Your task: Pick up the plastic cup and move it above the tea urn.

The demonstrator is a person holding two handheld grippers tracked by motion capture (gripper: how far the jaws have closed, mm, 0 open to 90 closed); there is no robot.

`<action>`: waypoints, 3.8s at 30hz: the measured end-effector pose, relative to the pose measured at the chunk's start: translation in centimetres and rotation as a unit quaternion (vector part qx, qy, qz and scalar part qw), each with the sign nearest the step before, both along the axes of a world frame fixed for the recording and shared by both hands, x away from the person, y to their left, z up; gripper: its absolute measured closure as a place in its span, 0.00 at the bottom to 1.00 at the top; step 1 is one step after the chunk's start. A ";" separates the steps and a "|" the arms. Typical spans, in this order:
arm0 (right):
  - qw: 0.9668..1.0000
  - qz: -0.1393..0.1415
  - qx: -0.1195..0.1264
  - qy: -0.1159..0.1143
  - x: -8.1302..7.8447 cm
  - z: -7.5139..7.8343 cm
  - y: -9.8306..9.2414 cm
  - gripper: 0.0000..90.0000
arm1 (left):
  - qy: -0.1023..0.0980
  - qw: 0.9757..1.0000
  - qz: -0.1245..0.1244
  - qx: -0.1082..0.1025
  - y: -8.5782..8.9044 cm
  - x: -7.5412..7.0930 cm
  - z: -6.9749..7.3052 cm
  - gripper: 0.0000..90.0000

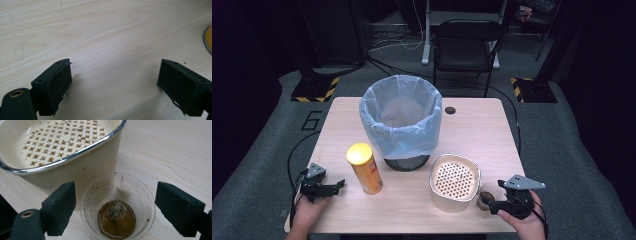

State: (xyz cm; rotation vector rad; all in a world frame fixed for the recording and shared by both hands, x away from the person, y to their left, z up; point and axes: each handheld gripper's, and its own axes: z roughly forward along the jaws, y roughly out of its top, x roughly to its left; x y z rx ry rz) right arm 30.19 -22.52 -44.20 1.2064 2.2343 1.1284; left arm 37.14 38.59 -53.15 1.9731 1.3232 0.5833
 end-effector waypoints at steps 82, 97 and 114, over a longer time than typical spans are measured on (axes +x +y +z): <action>0.993 0.041 -0.090 -0.058 6.0 4.7 -2.0 0.37 | 0.000 1.000 0.002 0.000 -0.1 -0.1 0.0 0.13; 0.987 0.088 -0.123 -0.063 10.0 7.7 0.1 0.37 | 0.007 1.000 -0.004 0.004 0.0 -0.1 0.1 0.13; 0.984 0.108 -0.118 -0.080 11.2 9.0 1.3 0.37 | 0.007 1.000 -0.003 0.004 0.0 -0.1 0.1 0.13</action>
